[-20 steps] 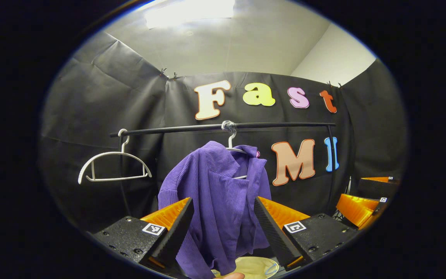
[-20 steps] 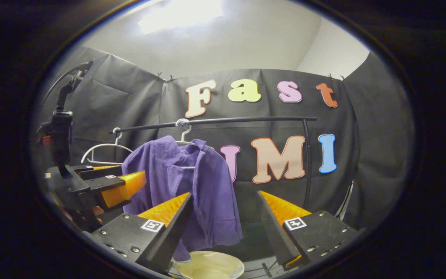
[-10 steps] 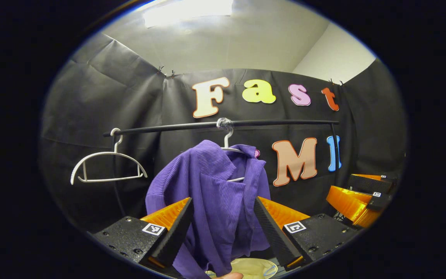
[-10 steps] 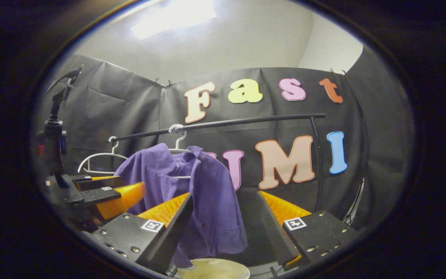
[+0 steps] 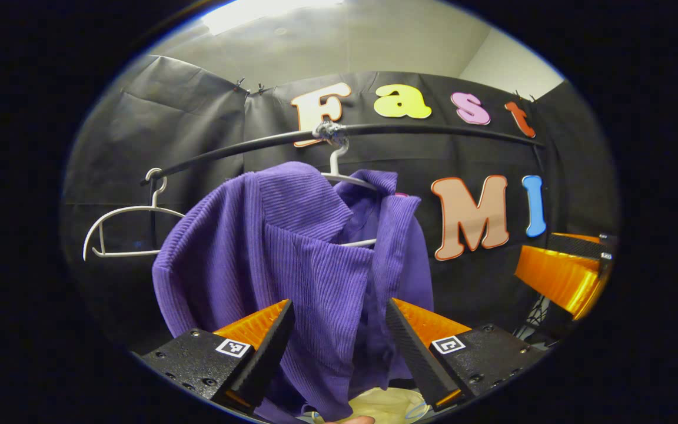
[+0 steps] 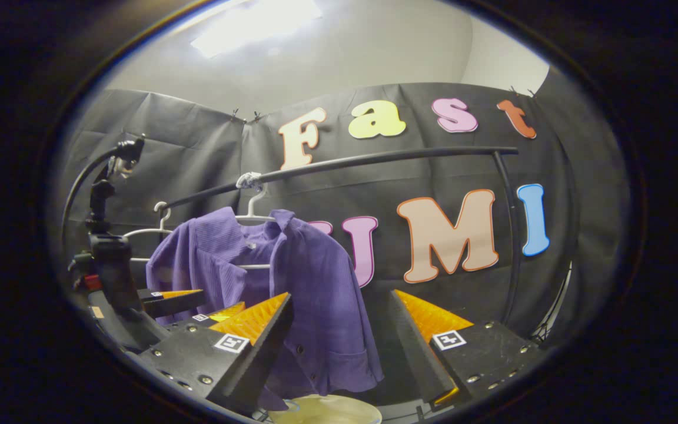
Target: Grasp the clothes on the hanger with both hands and then place them into the laundry hamper below.
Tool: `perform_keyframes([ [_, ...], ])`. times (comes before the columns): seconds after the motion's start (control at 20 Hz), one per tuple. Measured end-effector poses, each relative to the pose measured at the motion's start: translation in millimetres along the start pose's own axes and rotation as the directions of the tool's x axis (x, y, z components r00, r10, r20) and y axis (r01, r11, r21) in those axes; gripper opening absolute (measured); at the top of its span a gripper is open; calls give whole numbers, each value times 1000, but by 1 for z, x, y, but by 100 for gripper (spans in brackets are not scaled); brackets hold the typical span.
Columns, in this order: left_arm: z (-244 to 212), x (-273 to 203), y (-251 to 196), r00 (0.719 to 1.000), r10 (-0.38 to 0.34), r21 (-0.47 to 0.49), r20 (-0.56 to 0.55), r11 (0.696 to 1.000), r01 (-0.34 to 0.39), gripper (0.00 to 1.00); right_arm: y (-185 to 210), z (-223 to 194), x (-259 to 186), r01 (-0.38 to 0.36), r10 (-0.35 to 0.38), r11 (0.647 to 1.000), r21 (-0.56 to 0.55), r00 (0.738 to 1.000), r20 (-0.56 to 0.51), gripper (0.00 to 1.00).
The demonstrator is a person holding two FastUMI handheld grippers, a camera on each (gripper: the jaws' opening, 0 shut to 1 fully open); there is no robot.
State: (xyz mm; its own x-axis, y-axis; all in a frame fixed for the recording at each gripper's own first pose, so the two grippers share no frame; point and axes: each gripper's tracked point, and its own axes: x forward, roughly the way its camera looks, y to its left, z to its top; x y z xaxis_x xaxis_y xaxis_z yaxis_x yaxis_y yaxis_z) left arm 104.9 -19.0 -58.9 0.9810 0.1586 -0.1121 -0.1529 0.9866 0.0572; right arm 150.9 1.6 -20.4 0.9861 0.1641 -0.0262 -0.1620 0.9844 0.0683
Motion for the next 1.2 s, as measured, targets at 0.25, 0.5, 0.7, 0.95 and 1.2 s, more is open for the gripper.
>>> perform_keyframes([
  [0.25, -10, 26, 12, 994, 113, 8, 10, 994, -113, 96, -6, -18, 23, -6, 6, 1000, 0, 1000, -26, 97],
  [0.5, -14, 34, 31, 991, 134, 16, 23, 991, -134, 84, 60, -34, 69, -196, 192, 979, -58, 979, -65, 98],
  [0.7, -14, 33, 40, 995, 93, -17, 26, 996, -93, 78, 91, -50, 97, -279, 276, 960, -26, 957, -94, 99],
  [0.95, -17, 38, 53, 1000, 28, -128, 14, 991, -26, 54, 106, -64, 133, -257, 257, 966, 19, 958, -123, 96],
  [1.2, -8, 40, 52, 998, -56, -177, 36, 982, 61, 35, 113, -65, 160, -219, 222, 975, 36, 968, -113, 93],
])
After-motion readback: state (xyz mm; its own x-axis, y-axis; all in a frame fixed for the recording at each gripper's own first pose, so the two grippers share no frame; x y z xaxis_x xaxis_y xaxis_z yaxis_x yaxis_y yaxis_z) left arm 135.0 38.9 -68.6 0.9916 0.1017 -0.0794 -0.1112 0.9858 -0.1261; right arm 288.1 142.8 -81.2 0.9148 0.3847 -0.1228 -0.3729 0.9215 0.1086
